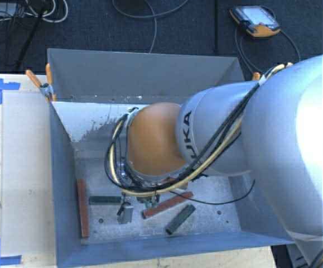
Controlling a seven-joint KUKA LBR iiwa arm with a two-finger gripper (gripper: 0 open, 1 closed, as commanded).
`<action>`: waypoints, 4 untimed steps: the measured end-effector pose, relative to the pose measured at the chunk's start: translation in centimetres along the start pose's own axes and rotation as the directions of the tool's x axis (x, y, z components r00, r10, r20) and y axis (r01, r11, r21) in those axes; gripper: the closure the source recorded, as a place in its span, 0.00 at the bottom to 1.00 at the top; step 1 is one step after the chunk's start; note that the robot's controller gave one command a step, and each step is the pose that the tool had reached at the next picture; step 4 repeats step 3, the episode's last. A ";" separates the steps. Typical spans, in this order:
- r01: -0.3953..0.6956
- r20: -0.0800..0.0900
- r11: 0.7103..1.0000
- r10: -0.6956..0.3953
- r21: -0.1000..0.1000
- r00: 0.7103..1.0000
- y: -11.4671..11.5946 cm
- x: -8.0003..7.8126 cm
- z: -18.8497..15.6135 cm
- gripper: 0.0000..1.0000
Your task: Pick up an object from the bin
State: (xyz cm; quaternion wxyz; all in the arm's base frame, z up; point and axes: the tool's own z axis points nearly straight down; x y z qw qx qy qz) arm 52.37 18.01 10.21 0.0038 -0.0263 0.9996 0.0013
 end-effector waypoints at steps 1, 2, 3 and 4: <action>-0.210 -0.008 0.978 0.210 0.003 0.978 1.6 -3.2 2.5 1.00; -0.211 -0.008 0.977 0.211 0.003 0.977 1.6 -3.2 2.5 1.00; -0.226 -0.007 0.974 0.226 0.004 0.974 -0.2 -0.2 -11.5 1.00; -0.226 -0.007 0.974 0.226 0.004 0.974 -0.2 -0.2 -11.5 1.00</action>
Offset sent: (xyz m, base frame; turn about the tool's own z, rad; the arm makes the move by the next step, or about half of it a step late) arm 0.0000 0.0000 0.0000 0.0000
